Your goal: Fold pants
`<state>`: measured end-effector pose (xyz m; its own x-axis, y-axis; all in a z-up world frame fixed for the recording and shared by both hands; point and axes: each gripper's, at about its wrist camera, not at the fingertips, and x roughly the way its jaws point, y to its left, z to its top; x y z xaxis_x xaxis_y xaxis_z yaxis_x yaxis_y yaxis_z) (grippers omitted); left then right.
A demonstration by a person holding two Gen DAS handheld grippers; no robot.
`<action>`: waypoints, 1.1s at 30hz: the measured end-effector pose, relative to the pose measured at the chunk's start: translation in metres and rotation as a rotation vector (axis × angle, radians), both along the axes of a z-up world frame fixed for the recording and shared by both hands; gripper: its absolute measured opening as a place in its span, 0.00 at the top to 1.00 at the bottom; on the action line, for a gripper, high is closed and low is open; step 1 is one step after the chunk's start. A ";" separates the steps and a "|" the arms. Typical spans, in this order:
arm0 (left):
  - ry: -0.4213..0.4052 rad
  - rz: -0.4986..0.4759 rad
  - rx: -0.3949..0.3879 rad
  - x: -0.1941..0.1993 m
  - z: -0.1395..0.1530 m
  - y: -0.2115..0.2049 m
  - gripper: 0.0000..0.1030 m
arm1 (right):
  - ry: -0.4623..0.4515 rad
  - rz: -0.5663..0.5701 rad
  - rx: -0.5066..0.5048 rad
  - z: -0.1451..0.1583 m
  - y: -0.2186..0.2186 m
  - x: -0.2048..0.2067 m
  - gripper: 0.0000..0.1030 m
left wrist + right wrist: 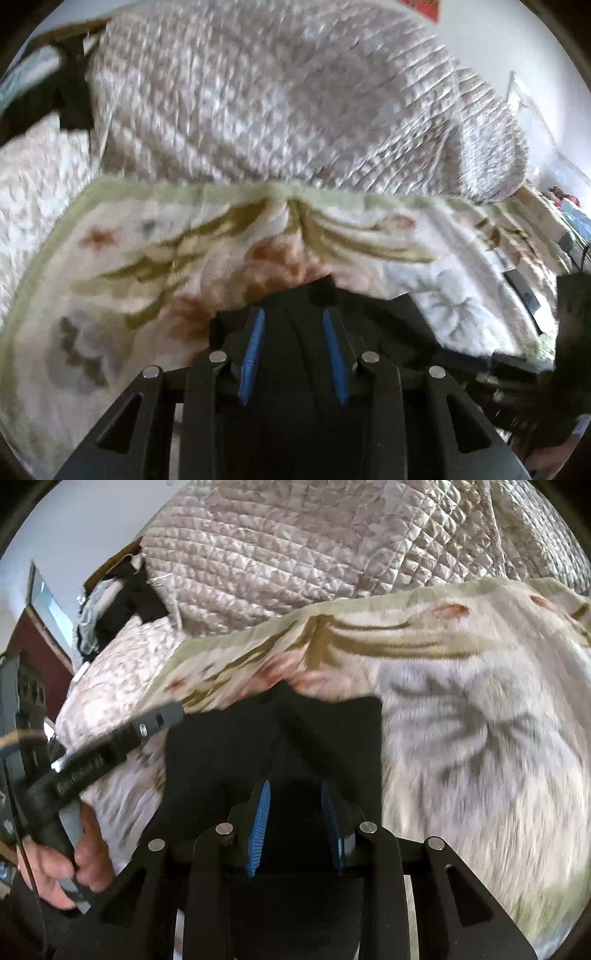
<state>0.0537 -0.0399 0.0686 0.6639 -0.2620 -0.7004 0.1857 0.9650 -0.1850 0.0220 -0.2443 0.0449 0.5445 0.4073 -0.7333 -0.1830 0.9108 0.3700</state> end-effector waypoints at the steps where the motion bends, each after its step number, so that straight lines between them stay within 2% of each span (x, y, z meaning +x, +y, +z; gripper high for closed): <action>1: 0.046 0.017 0.002 0.005 -0.012 0.002 0.66 | 0.001 -0.001 -0.009 -0.002 0.001 0.010 0.71; 3: 0.108 0.038 -0.010 0.009 -0.031 0.007 0.59 | 0.013 -0.002 -0.023 -0.006 0.001 0.030 0.71; 5: 0.091 0.060 -0.008 0.005 -0.033 0.011 0.45 | 0.028 -0.011 -0.049 -0.012 0.000 0.042 0.71; 6: 0.094 0.066 0.007 0.004 -0.033 0.011 0.44 | 0.037 -0.022 -0.063 -0.016 -0.001 0.050 0.71; 10: 0.103 0.074 -0.019 0.003 -0.036 0.016 0.42 | 0.018 -0.046 -0.075 -0.018 -0.004 0.058 0.71; 15: 0.094 0.078 -0.007 0.004 -0.037 0.016 0.40 | -0.006 -0.106 -0.094 -0.016 -0.014 0.060 0.71; 17: 0.088 0.074 -0.004 0.004 -0.037 0.016 0.40 | 0.030 -0.142 -0.097 -0.024 -0.024 0.063 0.71; 19: 0.084 0.072 -0.002 0.004 -0.037 0.016 0.40 | 0.044 -0.147 -0.065 -0.027 -0.029 0.062 0.71; 26: 0.081 0.071 -0.004 0.002 -0.035 0.019 0.41 | 0.030 -0.136 -0.111 -0.023 -0.028 0.049 0.69; 33: 0.092 0.123 0.004 0.003 -0.033 0.033 0.42 | 0.035 -0.154 -0.133 -0.021 -0.034 0.036 0.63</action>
<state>0.0567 -0.0067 0.0354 0.6239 -0.1793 -0.7607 0.0482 0.9803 -0.1915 0.0583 -0.2785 0.0243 0.5663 0.2197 -0.7944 -0.0273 0.9683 0.2482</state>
